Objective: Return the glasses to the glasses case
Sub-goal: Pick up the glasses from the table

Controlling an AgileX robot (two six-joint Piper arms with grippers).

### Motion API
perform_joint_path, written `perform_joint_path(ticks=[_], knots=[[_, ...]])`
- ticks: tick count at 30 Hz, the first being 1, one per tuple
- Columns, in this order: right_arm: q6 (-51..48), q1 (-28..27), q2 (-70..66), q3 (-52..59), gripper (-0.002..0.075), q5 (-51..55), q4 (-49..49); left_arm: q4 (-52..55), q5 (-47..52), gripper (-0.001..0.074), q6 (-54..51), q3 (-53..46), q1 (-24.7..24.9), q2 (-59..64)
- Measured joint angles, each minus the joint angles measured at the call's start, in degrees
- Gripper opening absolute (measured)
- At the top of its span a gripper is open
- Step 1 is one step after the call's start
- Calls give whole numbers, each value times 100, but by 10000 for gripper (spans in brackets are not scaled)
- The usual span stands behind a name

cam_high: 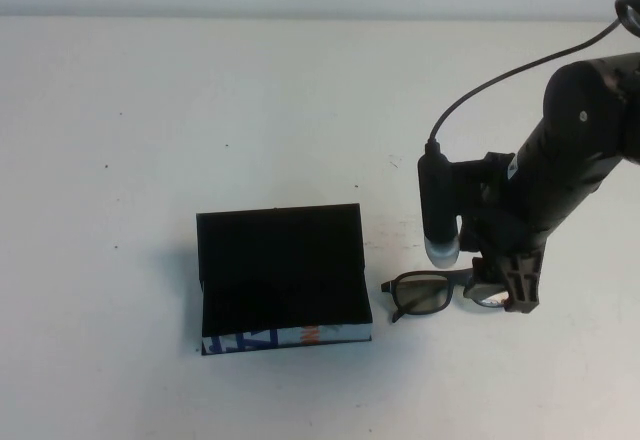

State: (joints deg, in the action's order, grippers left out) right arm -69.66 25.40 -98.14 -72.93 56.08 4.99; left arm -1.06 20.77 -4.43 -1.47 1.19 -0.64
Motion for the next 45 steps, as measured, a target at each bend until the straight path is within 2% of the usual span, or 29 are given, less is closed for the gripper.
perform_joint_path(ticks=[10, 27, 45], knots=[[-564, 24, -307, 0, 393, -200, -47, 0, 0, -1, 0, 0, 0, 0], [-611, 24, -776, -65, 394, -486, -105, 0, 0, -1, 0, 0, 0, 0], [-622, 24, -1051, -371, 372, -189, -139, 0, 0, -1, 0, 0, 0, 0]])
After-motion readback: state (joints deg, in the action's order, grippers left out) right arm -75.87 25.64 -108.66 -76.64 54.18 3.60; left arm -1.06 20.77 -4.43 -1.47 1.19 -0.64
